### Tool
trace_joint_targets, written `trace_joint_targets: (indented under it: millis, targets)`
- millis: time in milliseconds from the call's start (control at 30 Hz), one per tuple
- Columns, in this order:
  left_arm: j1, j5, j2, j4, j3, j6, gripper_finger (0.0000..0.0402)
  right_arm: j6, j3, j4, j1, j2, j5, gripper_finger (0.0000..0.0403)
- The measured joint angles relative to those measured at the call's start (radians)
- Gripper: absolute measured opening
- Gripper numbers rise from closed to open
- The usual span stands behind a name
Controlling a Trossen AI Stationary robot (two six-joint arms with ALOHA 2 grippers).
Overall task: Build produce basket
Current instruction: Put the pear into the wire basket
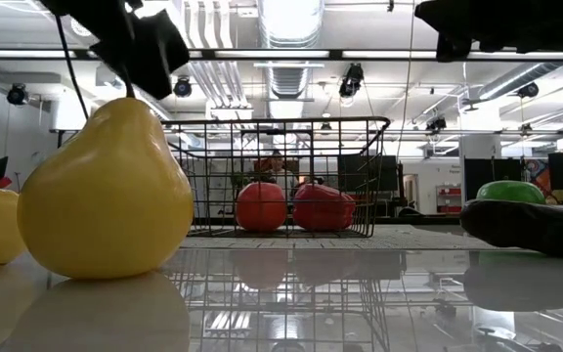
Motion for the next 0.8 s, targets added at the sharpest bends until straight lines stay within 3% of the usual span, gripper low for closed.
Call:
trace_joint_targets:
  millis: [433,800]
  targets:
    - [-0.002,0.029,0.039,0.057,-0.041,0.002,0.0196,0.008,0.000,0.003,0.000,0.006,0.000,0.0009]
    - [-0.003,0.028,0.041,0.092,-0.062,0.009,0.0118,0.007,0.000,-0.002,0.000,0.006,0.001,0.0009]
